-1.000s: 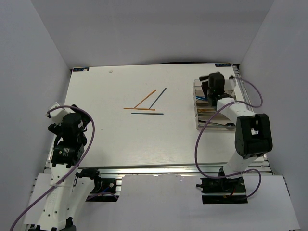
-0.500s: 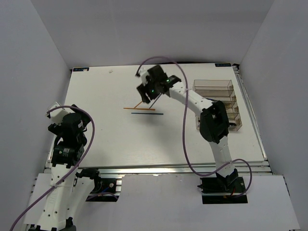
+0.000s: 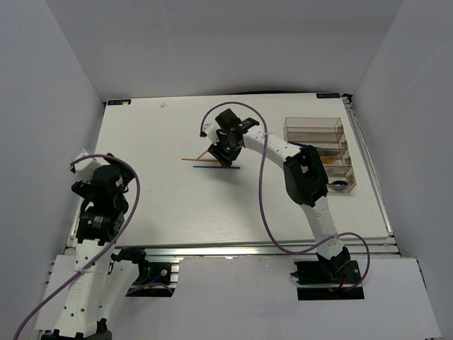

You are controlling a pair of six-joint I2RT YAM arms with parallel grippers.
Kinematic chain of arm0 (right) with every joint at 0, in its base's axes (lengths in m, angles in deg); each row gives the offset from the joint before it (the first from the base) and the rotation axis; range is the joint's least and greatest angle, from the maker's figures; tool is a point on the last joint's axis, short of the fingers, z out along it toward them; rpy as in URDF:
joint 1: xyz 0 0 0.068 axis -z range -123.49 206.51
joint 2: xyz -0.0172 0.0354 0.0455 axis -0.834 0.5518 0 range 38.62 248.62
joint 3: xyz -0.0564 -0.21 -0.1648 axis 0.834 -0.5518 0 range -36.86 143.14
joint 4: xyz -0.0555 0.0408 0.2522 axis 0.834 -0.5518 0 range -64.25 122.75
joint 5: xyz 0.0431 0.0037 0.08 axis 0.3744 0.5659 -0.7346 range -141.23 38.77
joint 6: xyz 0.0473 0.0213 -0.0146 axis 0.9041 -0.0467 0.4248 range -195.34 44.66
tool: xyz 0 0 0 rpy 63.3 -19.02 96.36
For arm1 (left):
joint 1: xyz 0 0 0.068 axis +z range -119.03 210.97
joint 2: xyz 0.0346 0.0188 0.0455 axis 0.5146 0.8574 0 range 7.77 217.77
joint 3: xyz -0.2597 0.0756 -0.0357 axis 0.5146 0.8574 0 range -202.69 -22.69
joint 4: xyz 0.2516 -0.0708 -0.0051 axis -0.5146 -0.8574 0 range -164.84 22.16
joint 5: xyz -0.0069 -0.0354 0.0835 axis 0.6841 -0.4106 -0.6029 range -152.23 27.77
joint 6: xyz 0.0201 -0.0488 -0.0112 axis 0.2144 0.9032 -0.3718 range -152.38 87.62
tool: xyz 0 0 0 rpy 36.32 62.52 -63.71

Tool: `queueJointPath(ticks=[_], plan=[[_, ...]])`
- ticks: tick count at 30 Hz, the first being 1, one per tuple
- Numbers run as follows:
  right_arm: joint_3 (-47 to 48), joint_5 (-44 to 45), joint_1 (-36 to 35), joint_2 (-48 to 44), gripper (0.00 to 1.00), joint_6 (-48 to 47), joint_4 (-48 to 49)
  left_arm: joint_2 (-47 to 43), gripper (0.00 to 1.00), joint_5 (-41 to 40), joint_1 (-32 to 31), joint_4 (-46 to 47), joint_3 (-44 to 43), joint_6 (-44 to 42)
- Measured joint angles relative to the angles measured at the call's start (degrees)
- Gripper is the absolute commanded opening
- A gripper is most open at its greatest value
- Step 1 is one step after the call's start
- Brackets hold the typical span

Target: Sort the eating utensils into containers

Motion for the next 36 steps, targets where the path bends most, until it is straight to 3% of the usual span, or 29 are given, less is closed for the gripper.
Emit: queueJointPath(ticks=[9, 10, 11, 14, 18, 23, 29, 32, 36], plan=[[-2.1, 1.3, -0.4, 3.7, 0.45, -3.0, 0.9, 0.5, 0.98, 0.0, 0.0, 0.0, 0.0, 0.0], [-2.4, 1.5, -0.5, 3.7, 0.4, -3.2, 1.4, 0.5, 0.98, 0.0, 0.0, 0.0, 0.0, 0.0], [-2.4, 1.6, -0.5, 3.7, 0.27, -3.5, 1.6, 0.6, 0.98, 0.0, 0.0, 0.0, 0.0, 0.0], [-2.5, 1.7, -0.8, 3.7, 0.09, -3.7, 2.1, 0.8, 0.98, 0.1, 0.0, 0.0, 0.0, 0.0], [-5.1, 3.9, -2.0, 2.4, 0.0, -4.0, 4.8, 0.9, 0.98, 0.2, 0.0, 0.0, 0.0, -0.1], [-13.4, 7.6, -5.3, -2.5, 0.0, -6.1, 9.6, 0.9, 0.98, 0.2, 0.0, 0.0, 0.0, -0.2], [-22.0, -0.1, -7.6, -10.7, 0.0, -7.3, 11.5, 0.7, 0.98, 0.2, 0.0, 0.0, 0.0, -0.2], [-24.9, -5.1, -4.6, -17.2, 0.0, -3.8, 17.1, 0.7, 0.98, 0.2, 0.0, 0.0, 0.0, -0.2], [-26.4, -5.6, 6.2, -25.1, 0.0, 11.5, 28.5, 0.7, 0.98, 0.2, 0.0, 0.0, 0.0, -0.2]])
